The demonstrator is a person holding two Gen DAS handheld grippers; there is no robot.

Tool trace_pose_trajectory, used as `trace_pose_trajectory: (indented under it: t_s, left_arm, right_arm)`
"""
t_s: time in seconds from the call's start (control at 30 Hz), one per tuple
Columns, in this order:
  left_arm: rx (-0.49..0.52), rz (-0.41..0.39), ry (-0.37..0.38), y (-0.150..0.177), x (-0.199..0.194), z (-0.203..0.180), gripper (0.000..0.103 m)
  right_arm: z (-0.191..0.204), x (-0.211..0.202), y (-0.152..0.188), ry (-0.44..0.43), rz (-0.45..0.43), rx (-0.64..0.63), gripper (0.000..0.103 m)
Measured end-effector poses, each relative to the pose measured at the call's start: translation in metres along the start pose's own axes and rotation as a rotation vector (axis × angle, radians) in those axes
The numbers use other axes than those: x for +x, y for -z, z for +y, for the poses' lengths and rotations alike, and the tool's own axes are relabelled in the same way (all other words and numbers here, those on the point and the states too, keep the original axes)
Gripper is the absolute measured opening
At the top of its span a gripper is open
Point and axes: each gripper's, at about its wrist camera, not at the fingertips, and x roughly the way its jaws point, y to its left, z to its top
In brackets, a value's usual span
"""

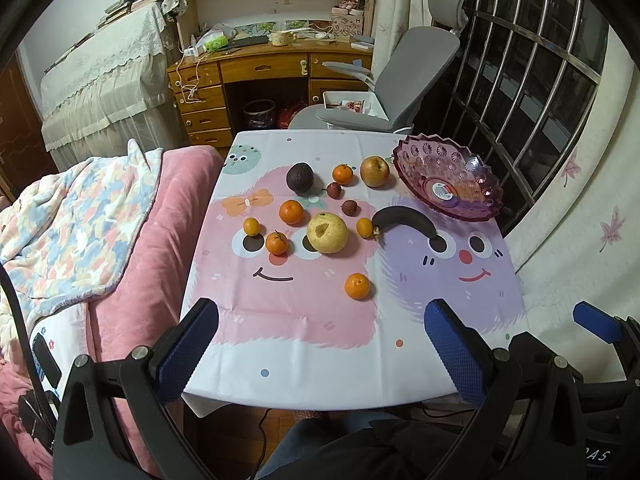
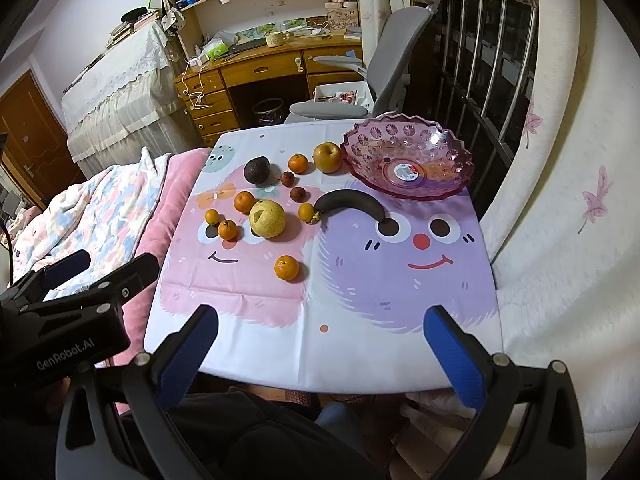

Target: Organize fruits

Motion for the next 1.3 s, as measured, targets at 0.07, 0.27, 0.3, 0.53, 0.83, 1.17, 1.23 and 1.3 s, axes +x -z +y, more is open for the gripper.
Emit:
trace_pose_trajectory:
  t_s: [0.07, 0.27, 0.3, 0.53, 0.83, 1.17, 1.23, 1.3]
  left_arm:
    - [0.000, 0.000, 0.000, 0.000, 0.000, 0.000, 0.102]
    - [-0.003, 0.000, -0.004, 0.002, 0.002, 0.000, 0.102]
    - [-0.001, 0.000, -0.001, -0.002, -0.003, 0.005, 0.102]
    - [-0.003, 0.000, -0.006, -0.003, -0.004, 0.011, 0.102]
    - [-0.015, -0.002, -0.021, -0.007, -0.003, 0.004, 0.102]
    - [-0.023, -0.028, -0.051, -0.007, -0.010, 0.001, 0.102]
    - [-0.017, -0.030, -0.052, -0.008, -0.011, 0.001, 0.102]
    - [-0.012, -0.025, -0.047, -0.009, -0.010, 0.002, 0.102]
  right_arm:
    - [0.000, 0.000, 0.000, 0.000, 0.001, -0.001, 0.103]
    - [-0.002, 0.001, -0.002, 0.000, 0.002, -0.001, 0.103]
    - [-0.002, 0.001, -0.002, 0.000, 0.002, -0.001, 0.103]
    - [-0.005, 0.001, -0.003, -0.001, 0.003, -0.002, 0.103]
    - [-0.005, 0.004, -0.009, -0.003, 0.003, -0.007, 0.103]
    - [-0.007, -0.001, -0.006, -0.012, -0.015, -0.032, 0.103]
    - [-0.007, -0.002, -0.007, -0.011, -0.022, -0.027, 0.103]
    - [-0.007, -0.002, -0.008, -0.011, -0.024, -0.018, 0.103]
